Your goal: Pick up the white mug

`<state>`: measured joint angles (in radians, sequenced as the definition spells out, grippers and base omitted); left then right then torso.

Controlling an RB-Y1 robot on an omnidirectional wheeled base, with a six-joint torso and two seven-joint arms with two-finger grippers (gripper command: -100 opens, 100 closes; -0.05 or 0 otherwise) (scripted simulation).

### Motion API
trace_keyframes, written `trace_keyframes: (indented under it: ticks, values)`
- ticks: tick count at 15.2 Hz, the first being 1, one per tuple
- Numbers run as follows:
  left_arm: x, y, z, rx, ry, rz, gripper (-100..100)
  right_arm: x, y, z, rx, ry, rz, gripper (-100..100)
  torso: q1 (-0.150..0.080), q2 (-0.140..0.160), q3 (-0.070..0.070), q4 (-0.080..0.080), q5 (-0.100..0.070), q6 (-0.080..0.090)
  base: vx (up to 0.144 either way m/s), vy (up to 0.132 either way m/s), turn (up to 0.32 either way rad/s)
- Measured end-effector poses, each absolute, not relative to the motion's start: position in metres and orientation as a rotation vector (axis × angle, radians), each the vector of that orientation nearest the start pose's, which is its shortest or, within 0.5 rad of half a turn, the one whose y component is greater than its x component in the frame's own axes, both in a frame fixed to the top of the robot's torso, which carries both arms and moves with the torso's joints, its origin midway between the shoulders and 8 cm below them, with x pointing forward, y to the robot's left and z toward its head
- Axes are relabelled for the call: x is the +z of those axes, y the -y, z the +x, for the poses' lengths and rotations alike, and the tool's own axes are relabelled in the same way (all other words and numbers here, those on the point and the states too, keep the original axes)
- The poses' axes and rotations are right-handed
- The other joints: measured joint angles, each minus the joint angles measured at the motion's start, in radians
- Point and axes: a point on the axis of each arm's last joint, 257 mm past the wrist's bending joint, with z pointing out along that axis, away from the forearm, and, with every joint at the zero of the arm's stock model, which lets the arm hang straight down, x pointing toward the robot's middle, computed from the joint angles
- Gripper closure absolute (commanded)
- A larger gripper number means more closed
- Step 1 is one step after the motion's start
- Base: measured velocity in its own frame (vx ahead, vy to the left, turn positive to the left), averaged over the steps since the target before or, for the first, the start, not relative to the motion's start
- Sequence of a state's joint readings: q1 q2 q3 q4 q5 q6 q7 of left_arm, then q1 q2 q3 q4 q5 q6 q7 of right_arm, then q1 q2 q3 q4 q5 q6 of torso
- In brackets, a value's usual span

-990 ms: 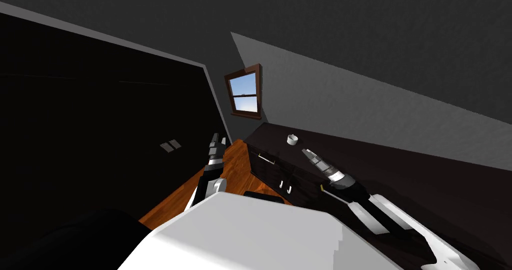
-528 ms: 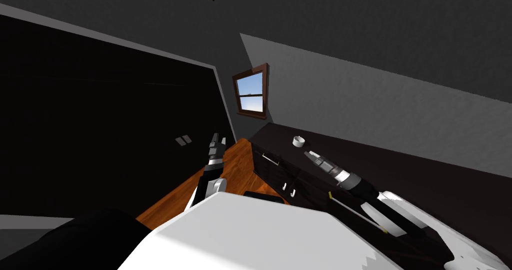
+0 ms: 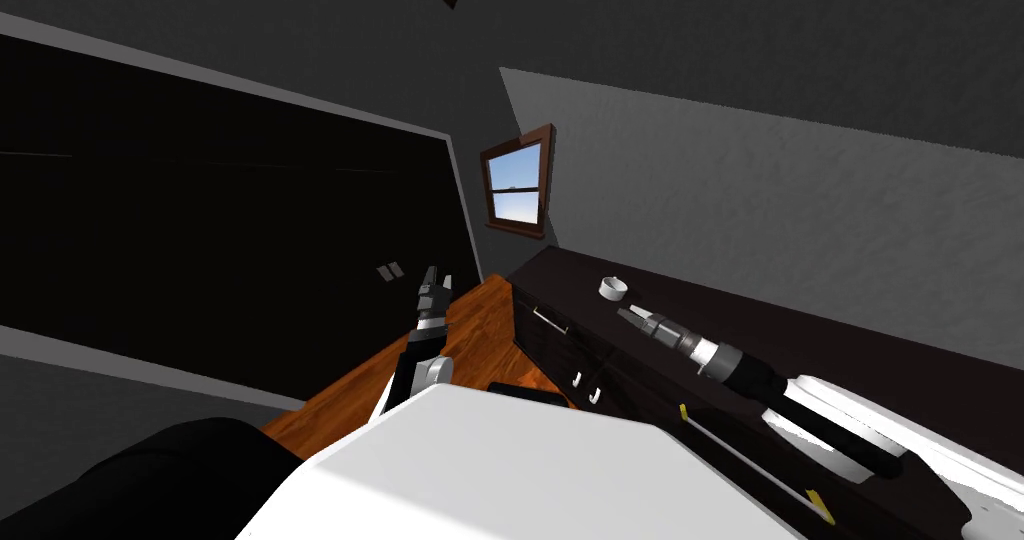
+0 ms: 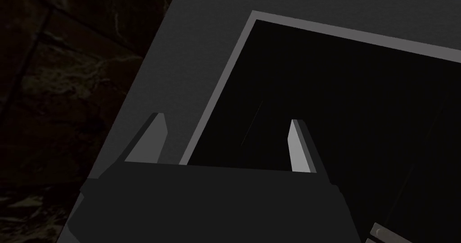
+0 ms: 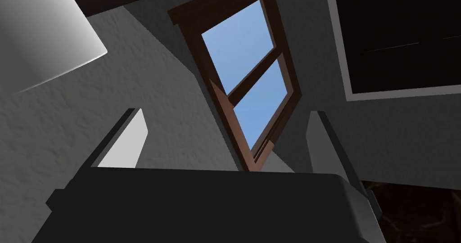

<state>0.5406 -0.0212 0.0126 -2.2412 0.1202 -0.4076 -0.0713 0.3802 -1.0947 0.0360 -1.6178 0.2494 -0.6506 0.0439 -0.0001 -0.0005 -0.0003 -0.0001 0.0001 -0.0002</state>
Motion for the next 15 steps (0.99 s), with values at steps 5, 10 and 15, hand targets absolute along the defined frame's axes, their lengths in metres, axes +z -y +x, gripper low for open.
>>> trace_keyframes:
  ticks: [5,10,15]
  values:
    - [-0.026,-0.308,0.357,-1.245,-0.654,-0.854,0,-0.202,0.403,0.395,0.583,-1.87,-0.27,-100,0.0,0.0,0.0,0.0,0.0,-0.001,-0.001,0.007,0.175]
    - [-0.026,-0.308,0.357,-1.245,-0.654,-0.854,0,-0.206,0.434,0.391,0.497,-1.96,-0.347,-100,0.0,-0.001,0.0,0.0,0.0,-0.001,0.004,0.007,0.197]
    - [-0.026,-0.308,0.357,-1.245,-0.654,-0.854,0,-0.213,0.472,0.383,0.392,-2.065,-0.426,-100,0.0,-0.001,-0.001,0.0,0.0,-0.001,0.01,0.006,0.22]
